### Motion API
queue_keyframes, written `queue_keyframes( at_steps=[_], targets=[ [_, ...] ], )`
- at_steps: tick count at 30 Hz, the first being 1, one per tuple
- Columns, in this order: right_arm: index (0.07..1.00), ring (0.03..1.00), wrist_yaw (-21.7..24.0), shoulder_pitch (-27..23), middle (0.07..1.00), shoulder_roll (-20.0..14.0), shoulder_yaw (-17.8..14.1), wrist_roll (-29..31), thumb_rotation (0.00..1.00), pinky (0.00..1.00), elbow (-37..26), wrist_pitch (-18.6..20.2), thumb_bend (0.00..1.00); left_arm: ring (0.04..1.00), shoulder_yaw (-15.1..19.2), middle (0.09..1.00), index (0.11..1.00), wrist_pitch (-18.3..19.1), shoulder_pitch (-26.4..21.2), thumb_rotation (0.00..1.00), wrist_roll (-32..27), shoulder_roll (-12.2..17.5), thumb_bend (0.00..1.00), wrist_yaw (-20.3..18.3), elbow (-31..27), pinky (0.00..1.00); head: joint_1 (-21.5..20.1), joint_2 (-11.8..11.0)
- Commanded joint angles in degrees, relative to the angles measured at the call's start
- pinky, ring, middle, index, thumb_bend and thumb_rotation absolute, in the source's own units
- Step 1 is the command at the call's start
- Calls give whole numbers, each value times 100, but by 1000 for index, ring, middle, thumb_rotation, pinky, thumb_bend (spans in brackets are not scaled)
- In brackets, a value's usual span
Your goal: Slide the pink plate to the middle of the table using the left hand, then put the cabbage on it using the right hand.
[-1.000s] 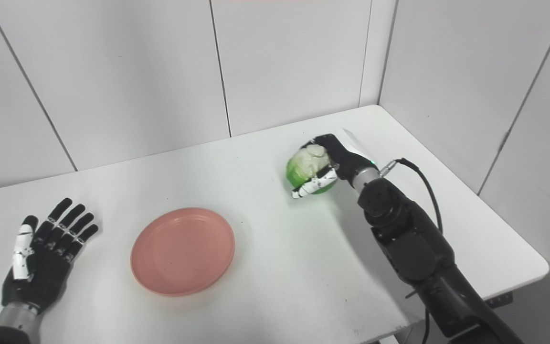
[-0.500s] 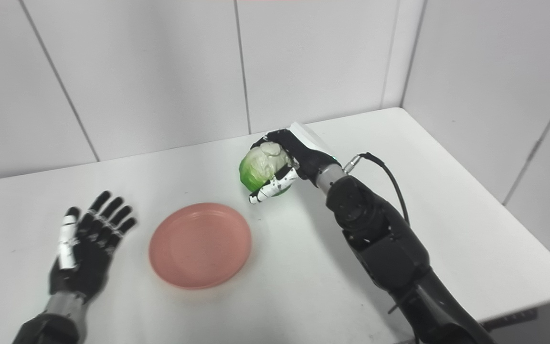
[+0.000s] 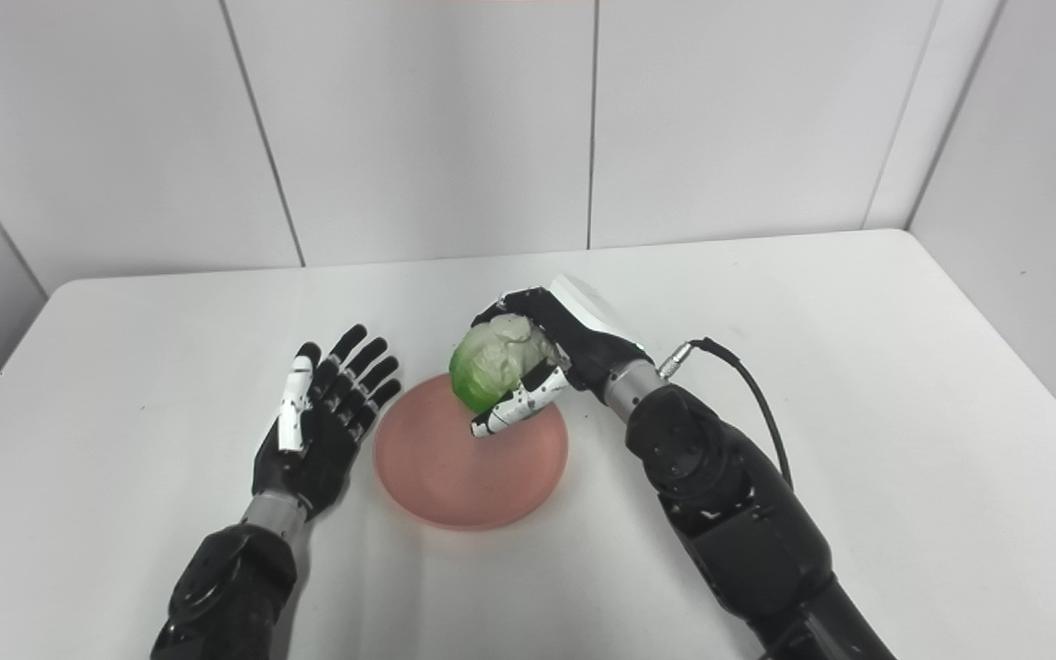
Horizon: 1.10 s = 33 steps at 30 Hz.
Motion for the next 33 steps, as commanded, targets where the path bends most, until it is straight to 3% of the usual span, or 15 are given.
queue_keyframes(
  at_steps=[1,7,17,33],
  targets=[
    [533,401,-76,-176,477,43,7,-6,0,420,1,-448,516,893,-13,895,884,252,27,1000,103,-52,388,186,147,906,41,17],
    [540,388,-101,-83,482,168,165,-109,0,383,181,-782,514,897,-35,899,886,188,-10,1000,156,-114,396,162,213,912,129,81],
    [532,391,-18,12,479,259,324,-170,0,387,324,-933,515,900,-50,902,885,183,-53,1000,177,-159,404,170,210,915,137,191],
    [545,377,-348,124,488,394,596,-782,0,370,935,-1524,511,900,-81,904,890,304,-30,1000,186,-163,402,215,71,907,101,276]
  ],
)
